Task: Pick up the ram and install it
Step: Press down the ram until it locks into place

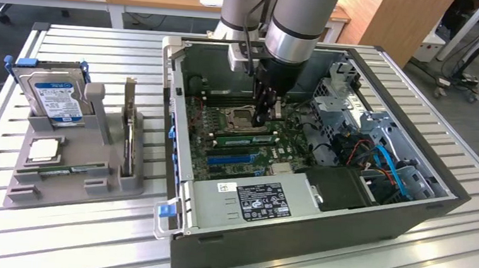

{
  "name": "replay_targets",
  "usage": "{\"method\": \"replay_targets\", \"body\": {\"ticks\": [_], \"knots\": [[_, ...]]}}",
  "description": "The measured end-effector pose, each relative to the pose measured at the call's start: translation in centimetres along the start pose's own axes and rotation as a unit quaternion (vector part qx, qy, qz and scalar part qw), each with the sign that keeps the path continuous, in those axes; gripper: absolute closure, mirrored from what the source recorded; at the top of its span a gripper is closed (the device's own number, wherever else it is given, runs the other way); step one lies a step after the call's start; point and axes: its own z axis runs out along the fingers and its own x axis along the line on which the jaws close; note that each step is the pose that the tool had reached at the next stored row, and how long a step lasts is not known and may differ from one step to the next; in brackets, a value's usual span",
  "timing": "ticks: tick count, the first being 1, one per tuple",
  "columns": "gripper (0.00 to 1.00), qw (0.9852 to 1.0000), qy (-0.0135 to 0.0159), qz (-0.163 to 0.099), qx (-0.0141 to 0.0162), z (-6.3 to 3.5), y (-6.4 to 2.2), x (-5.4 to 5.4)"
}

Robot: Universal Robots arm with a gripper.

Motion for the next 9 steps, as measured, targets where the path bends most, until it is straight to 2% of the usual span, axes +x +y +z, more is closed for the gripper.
{"method": "replay_targets", "body": {"ticks": [9], "knots": [[0.90,1.0000,0.0000,0.000,0.0000,0.00,0.00,0.00]]}}
